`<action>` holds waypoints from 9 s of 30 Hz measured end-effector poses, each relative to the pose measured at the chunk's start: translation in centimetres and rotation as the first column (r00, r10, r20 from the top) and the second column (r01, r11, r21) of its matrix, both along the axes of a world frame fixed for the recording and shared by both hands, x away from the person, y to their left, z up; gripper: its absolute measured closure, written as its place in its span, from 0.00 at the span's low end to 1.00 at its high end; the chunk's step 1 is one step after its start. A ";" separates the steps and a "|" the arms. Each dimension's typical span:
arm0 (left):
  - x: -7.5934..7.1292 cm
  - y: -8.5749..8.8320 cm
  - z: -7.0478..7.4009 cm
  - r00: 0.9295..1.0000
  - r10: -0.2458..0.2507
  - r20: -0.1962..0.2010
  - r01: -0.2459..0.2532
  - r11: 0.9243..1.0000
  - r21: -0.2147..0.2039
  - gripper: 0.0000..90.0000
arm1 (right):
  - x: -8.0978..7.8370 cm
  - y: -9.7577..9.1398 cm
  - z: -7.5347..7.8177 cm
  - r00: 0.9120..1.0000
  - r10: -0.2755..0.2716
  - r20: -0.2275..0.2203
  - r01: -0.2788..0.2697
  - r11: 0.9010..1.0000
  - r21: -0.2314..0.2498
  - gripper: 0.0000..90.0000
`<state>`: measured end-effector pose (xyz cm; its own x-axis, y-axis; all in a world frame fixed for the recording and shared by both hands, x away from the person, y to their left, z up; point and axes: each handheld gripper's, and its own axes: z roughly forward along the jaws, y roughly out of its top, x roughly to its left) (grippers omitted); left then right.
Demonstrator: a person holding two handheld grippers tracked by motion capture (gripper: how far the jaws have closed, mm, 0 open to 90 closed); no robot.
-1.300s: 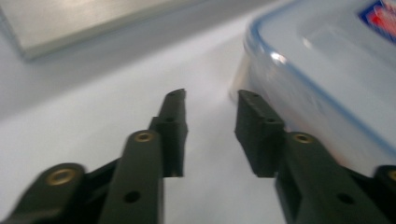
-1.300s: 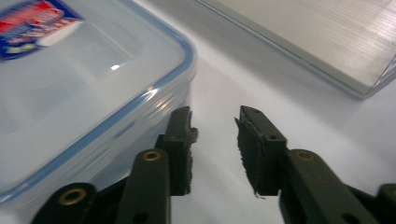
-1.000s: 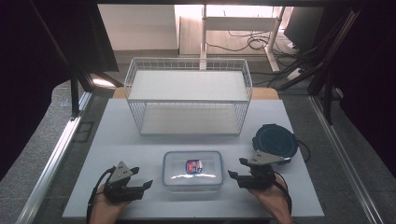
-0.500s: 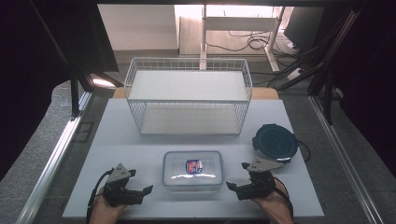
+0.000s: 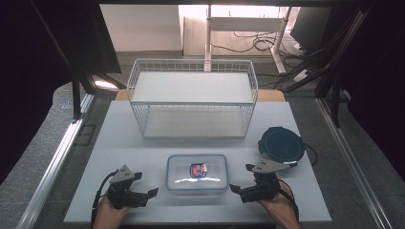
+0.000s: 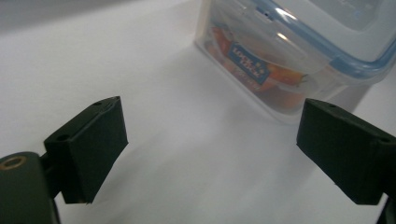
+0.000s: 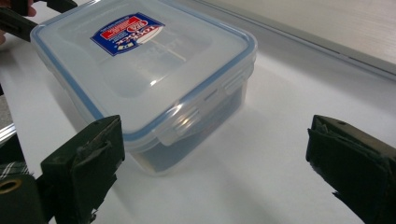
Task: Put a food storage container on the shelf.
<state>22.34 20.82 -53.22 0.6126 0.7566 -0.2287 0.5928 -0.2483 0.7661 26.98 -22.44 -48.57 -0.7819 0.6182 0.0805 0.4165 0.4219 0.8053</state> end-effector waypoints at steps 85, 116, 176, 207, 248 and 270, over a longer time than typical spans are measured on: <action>4.5 -1.8 6.3 0.985 -0.152 -0.083 0.114 0.929 -0.352 0.61 | 3.1 1.2 4.4 0.969 0.063 -0.238 0.009 0.958 0.287 0.58; 9.9 0.2 16.2 0.991 -0.133 0.003 0.126 0.929 -0.348 0.62 | 9.0 2.6 12.8 0.985 0.092 -0.149 -0.035 0.937 0.347 0.58; 22.2 1.3 20.5 0.998 -0.037 -0.055 0.011 0.912 -0.409 0.59 | 21.1 4.8 17.8 0.974 0.002 -0.225 0.079 0.933 0.350 0.56; 22.2 -0.2 19.9 0.999 0.031 0.013 -0.026 0.957 -0.289 0.52 | 21.0 7.2 18.1 0.986 -0.105 -0.133 0.128 0.977 0.173 0.28; 21.9 -1.3 20.9 0.992 0.123 -0.040 -0.129 0.958 -0.257 0.40 | 20.5 8.0 19.0 0.983 -0.160 -0.085 0.170 0.977 0.128 0.39; 21.5 -1.1 21.1 0.988 0.152 0.013 -0.143 0.956 -0.255 0.46 | 19.9 8.4 19.4 0.980 -0.195 -0.048 0.199 0.974 0.112 0.43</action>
<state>43.82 19.68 -32.14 0.5088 0.7591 -0.4061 0.5822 0.0440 0.8118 46.88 -14.08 -29.19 -0.6408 0.7446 0.1869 0.5122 0.2333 0.8266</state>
